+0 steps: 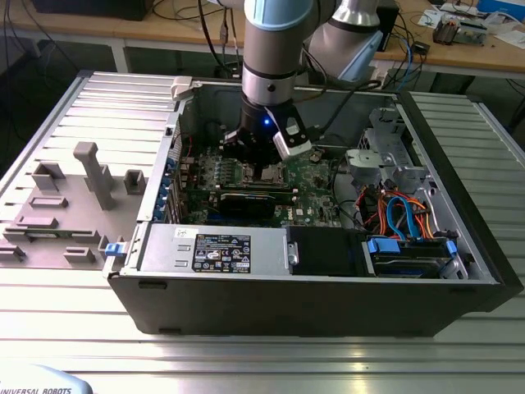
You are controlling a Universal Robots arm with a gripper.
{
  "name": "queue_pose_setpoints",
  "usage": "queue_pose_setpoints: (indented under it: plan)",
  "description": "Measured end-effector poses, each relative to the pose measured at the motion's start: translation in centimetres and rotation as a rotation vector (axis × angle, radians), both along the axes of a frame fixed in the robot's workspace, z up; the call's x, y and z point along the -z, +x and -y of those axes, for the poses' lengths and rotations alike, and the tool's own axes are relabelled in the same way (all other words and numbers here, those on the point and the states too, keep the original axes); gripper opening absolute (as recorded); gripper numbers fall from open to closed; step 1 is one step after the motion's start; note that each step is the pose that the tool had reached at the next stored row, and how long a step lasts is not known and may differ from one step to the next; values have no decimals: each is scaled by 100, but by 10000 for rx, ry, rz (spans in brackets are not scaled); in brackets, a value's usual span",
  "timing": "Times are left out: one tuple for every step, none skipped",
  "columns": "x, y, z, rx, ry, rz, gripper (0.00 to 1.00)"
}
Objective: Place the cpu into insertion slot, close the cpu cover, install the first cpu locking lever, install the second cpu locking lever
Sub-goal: 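Install the second cpu locking lever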
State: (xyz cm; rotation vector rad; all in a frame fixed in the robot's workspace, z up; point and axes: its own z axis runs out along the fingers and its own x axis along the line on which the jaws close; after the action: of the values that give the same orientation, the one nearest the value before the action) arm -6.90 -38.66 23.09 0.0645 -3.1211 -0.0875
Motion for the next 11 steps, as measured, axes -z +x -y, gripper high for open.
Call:
queue_pose_setpoints:
  plan:
    - [16, -16, 27, 1, 156, 0, 11]
    - [17, -16, 27, 1, 159, 0, 11]
    - [16, -16, 28, 0, 158, 0, 11]
    - [17, -16, 28, 0, 158, -1, 11]
    - [17, -16, 28, 1, 158, -1, 11]
    - [17, -16, 28, 1, 159, -1, 11]
    - [17, -16, 28, 0, 159, 0, 11]
    - [17, -16, 28, 1, 159, -1, 11]
    - [18, -16, 28, 0, 159, -1, 11]
    - [21, -16, 28, 0, 161, -1, 11]
    - [25, -16, 28, 0, 164, -1, 11]
